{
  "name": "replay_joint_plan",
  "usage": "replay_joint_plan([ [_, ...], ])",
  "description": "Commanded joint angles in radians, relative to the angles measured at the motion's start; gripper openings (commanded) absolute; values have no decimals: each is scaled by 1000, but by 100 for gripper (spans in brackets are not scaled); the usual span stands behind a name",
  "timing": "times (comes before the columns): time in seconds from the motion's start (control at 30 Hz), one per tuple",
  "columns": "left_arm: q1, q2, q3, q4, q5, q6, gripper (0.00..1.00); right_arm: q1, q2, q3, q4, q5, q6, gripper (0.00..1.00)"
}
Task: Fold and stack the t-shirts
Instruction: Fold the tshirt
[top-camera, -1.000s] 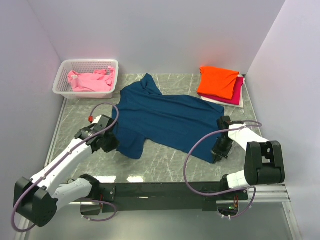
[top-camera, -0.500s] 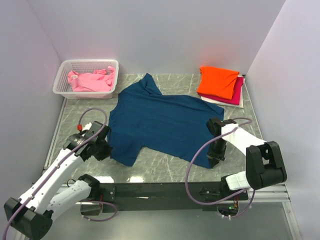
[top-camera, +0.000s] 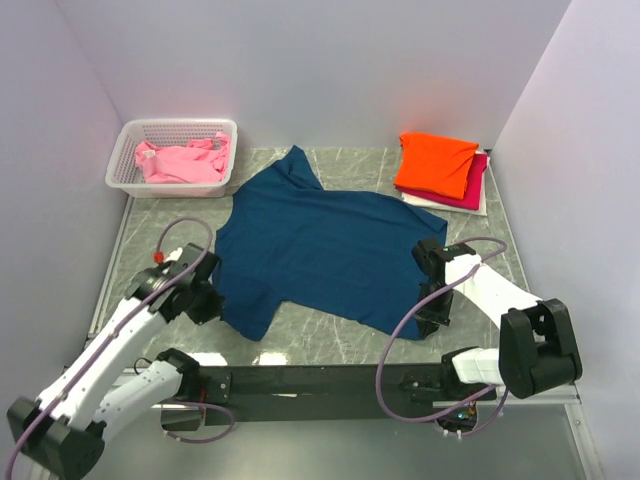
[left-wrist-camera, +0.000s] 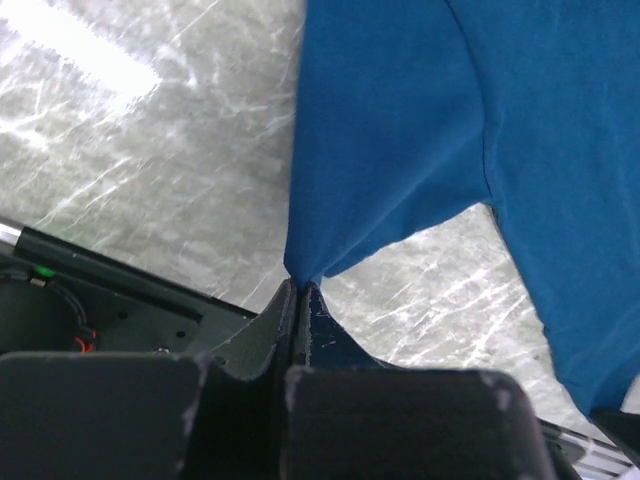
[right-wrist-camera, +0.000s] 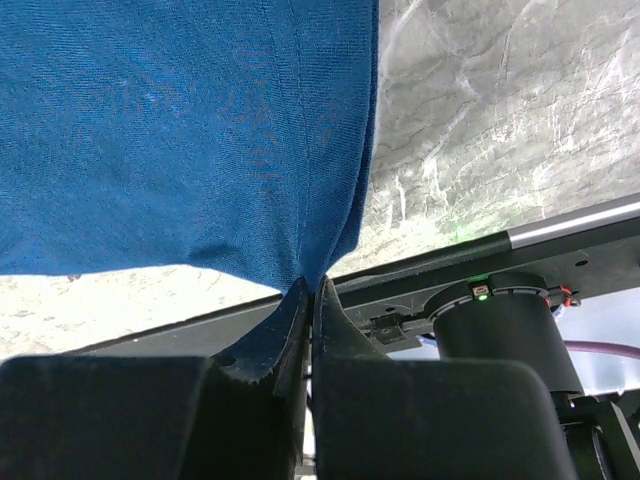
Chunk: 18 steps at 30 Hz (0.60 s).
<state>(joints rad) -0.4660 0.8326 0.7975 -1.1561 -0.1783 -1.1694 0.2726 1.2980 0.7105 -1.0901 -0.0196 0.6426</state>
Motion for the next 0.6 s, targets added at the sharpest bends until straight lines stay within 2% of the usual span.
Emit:
replay_joint_plan([
  [0.0,4,89,66,107,8,62,1,-7,-11,23,-8,12,-1,0],
  [0.57,61,660,502,274,-3,258,0,-121,276,346,19,-5,-113,0],
])
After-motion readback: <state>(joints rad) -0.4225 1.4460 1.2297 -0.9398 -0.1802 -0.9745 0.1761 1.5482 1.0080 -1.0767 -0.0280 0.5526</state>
